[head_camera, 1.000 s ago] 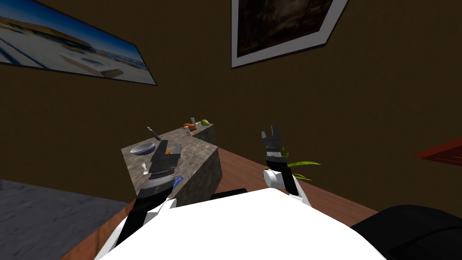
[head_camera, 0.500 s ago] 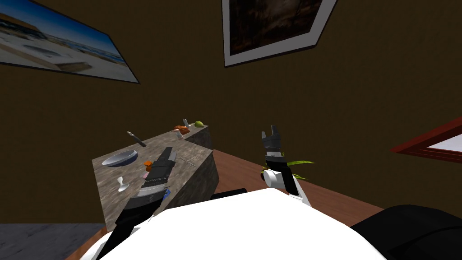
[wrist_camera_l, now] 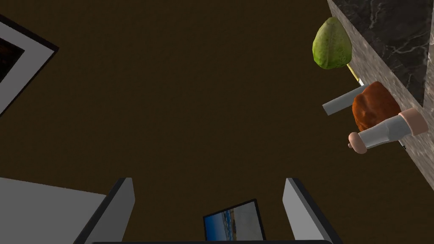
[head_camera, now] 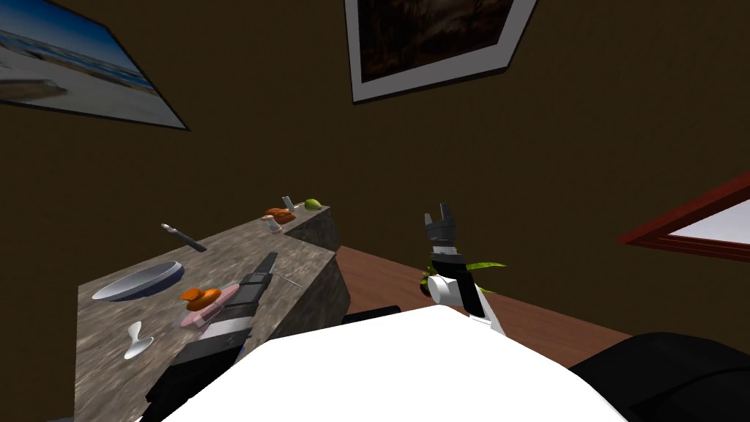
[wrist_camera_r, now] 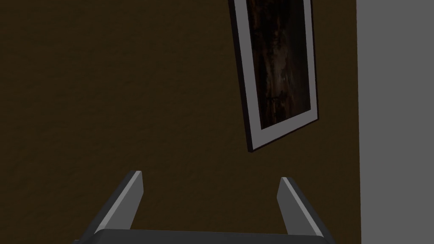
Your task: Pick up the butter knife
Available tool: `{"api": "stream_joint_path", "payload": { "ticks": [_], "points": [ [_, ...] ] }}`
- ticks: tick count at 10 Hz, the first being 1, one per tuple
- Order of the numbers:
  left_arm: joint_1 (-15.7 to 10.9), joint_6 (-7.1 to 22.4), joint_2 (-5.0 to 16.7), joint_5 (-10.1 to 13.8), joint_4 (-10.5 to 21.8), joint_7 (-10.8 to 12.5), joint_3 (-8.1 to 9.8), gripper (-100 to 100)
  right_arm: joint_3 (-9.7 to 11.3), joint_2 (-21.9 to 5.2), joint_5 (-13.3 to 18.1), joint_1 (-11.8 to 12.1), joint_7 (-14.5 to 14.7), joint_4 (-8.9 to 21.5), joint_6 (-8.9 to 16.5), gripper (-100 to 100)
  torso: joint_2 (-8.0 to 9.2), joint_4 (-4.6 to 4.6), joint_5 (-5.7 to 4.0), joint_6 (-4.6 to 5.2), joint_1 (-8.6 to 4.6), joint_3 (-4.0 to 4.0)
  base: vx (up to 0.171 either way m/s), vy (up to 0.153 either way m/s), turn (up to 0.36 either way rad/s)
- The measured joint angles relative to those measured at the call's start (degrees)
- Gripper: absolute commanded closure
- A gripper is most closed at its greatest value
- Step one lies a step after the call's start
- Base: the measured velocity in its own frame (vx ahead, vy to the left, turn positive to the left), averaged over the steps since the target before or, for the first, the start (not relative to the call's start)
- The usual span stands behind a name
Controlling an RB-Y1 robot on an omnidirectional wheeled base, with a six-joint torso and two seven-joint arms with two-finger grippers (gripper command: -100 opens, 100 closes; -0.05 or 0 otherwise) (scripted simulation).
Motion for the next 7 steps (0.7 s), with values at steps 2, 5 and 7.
{"api": "stream_joint_path", "payload": {
  "ticks": [2,5,7],
  "points": [
    [2.58,2.03,1.13,-0.32,0.75,-0.94,1.89,-100,0.0,0.0,0.0,0.0,0.0,0.0,0.0,0,-0.04,-0.01,0.0,-0.01,0.01,-0.02,0.086,-0.033,-0.07],
    [5.37,6.31,1.64,-1.5,1.81,-3.35,3.11,-100,0.0,0.0,0.0,0.01,0.0,0.0,0.0,0,-0.08,-0.02,0.01,-0.02,0.01,-0.05,0.109,-0.043,-0.103],
    [8.0,10.25,3.04,-1.46,1.75,-4.12,4.98,-100,0.0,0.0,0.0,0.01,0.0,0.0,0.0,0,-0.18,-0.04,-0.01,-0.01,-0.05,-0.1,0.119,-0.045,-0.089]
  ]
}}
